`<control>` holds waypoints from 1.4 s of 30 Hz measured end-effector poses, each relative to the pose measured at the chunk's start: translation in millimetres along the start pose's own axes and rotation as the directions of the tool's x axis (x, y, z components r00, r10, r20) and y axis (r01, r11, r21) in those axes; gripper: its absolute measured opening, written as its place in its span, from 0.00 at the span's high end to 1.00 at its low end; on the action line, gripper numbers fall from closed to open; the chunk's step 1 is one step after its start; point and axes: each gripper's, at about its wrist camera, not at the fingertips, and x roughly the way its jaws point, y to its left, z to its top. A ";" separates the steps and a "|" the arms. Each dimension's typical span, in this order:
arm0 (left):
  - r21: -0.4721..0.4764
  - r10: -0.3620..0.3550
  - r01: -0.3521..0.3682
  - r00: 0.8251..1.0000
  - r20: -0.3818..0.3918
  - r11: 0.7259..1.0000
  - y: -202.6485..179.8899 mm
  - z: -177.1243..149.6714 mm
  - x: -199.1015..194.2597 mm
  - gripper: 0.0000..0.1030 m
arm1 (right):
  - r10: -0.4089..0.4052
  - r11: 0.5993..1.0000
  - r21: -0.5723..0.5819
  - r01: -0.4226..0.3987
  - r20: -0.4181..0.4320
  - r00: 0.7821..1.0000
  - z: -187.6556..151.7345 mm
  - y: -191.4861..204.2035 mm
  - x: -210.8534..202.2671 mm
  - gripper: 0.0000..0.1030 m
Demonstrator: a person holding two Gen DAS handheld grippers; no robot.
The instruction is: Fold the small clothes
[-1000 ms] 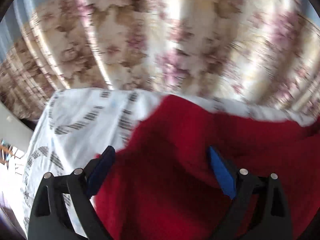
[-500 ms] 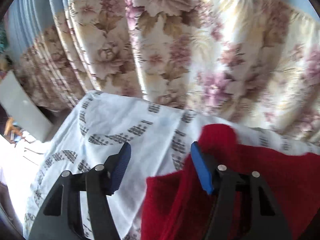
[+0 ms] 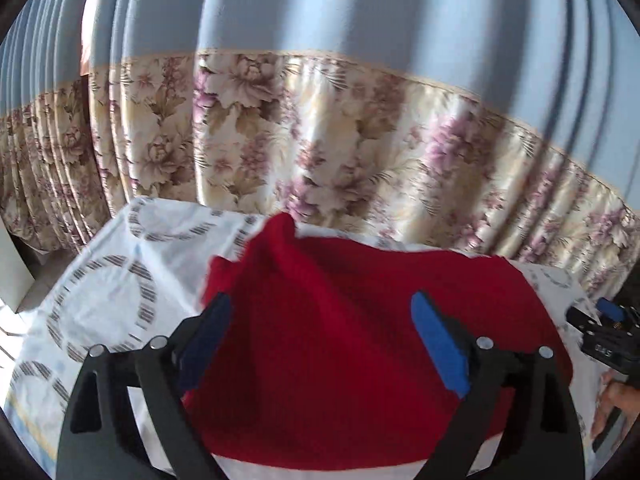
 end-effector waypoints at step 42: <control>0.143 0.038 -0.013 0.985 -0.169 0.990 -49.6 -45.4 67.2 0.02 | 0.294 0.950 0.148 -0.274 -0.131 0.947 -27.7 14.0 65.5 0.72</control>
